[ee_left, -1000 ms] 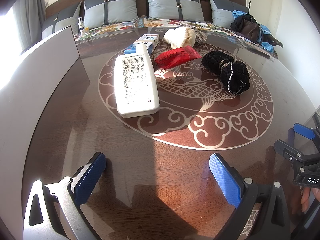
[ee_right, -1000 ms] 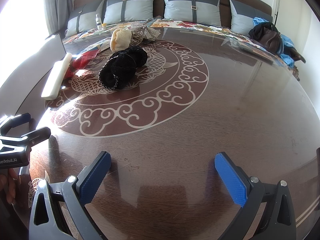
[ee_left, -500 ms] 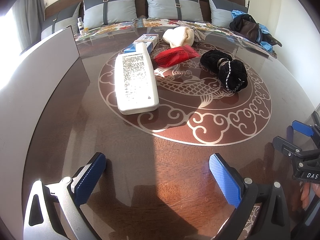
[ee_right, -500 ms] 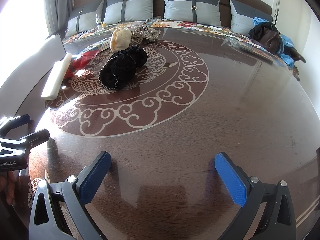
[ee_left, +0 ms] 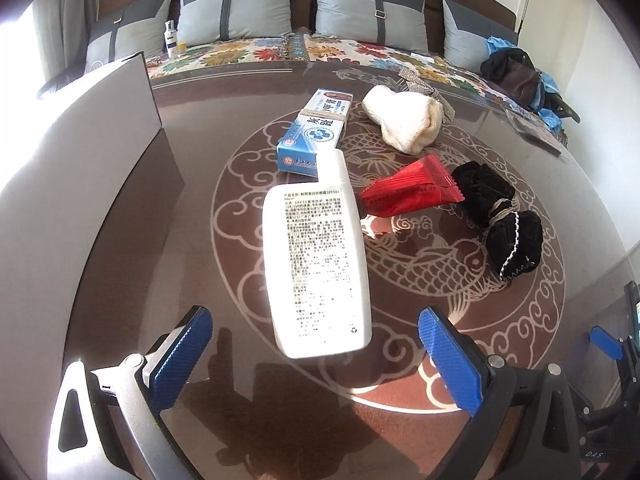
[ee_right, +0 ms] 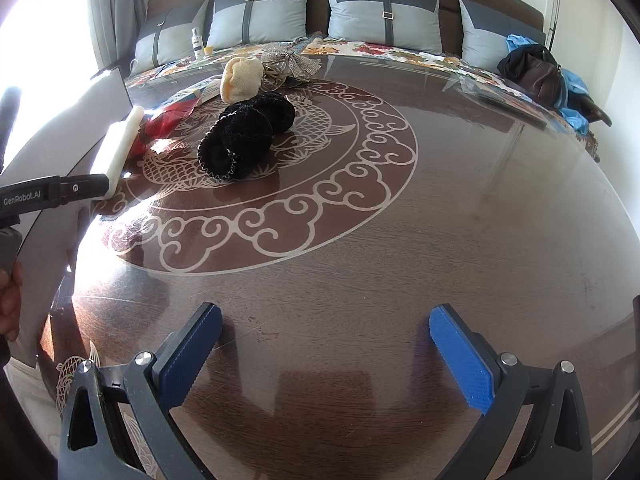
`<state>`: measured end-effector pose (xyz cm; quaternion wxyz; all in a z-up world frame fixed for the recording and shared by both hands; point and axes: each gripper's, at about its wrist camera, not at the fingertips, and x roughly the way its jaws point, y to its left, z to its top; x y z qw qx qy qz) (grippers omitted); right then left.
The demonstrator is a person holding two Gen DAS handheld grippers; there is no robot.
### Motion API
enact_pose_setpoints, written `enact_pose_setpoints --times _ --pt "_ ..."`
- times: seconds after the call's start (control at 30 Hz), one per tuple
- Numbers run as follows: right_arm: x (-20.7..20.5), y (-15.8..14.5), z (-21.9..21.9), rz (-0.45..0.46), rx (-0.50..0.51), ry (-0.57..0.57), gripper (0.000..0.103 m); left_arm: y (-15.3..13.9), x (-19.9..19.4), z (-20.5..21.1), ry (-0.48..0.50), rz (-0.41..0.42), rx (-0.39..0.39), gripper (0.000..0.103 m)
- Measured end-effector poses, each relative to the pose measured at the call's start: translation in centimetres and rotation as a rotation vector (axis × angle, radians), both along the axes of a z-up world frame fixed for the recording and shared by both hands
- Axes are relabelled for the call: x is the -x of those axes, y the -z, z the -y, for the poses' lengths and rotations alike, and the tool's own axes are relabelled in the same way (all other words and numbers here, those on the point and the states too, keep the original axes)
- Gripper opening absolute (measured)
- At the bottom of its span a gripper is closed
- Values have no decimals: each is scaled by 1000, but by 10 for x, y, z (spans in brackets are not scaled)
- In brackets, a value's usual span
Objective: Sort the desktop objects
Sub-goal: 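Lower the left tool onto the white sunscreen bottle and close on it, then lift the bottle with the left tool while the right tool closes on the black fuzzy bundle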
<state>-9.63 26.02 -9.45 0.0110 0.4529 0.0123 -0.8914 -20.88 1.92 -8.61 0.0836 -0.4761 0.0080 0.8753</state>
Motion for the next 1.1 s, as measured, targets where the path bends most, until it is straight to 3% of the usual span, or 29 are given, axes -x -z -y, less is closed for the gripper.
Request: enact_pose_setpoints --times 0.2,0.37,0.4,0.47,0.5,0.77,1.1 --pt "0 0 0 0 0 0 103 14 32 0 -38 39 53 103" --pt "0 0 0 0 0 0 103 15 43 -9 11 34 72 102" --pt "0 0 0 0 0 0 103 12 41 -12 32 13 70 95" --pt "0 0 0 0 0 -1 103 5 36 -17 53 -19 69 61" --pt "0 0 0 0 0 -1 103 3 35 -18 55 -22 67 52" --pt "0 0 -1 -1 1 -1 103 0 -2 -11 95 -37 96 51" --pt "2 0 0 9 2 -13 103 -16 -82 40 85 -55 36 51"
